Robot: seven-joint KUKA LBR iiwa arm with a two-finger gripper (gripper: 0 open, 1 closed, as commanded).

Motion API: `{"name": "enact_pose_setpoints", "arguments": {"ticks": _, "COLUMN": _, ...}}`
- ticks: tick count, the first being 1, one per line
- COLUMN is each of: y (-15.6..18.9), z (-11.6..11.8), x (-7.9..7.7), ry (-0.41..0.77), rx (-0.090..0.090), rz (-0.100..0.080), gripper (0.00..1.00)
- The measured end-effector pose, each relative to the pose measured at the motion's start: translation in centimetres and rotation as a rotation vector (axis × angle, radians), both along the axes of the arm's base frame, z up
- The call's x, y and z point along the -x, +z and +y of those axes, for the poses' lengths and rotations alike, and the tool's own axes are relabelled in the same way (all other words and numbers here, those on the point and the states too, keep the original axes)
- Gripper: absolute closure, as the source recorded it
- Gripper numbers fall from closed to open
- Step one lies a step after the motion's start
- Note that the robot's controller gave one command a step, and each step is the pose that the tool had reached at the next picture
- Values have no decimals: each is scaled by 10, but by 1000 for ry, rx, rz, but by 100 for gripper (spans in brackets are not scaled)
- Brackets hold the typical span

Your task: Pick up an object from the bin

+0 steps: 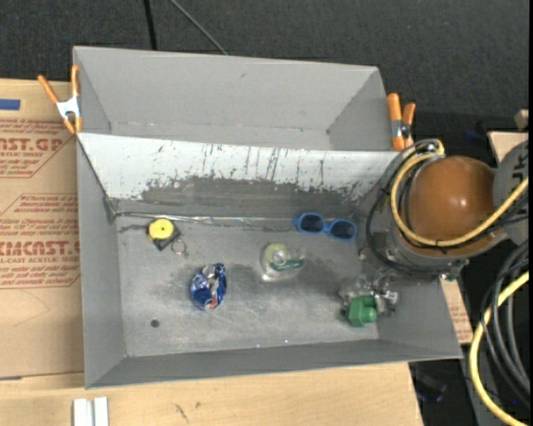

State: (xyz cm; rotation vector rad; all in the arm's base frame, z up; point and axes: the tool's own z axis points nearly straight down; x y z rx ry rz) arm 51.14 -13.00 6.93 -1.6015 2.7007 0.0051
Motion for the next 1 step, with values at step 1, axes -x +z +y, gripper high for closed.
{"name": "enact_pose_setpoints", "arguments": {"ticks": 1, "y": 143, "z": -9, "x": 4, "ry": 29, "rx": 5, "rz": -9, "gripper": 100}}
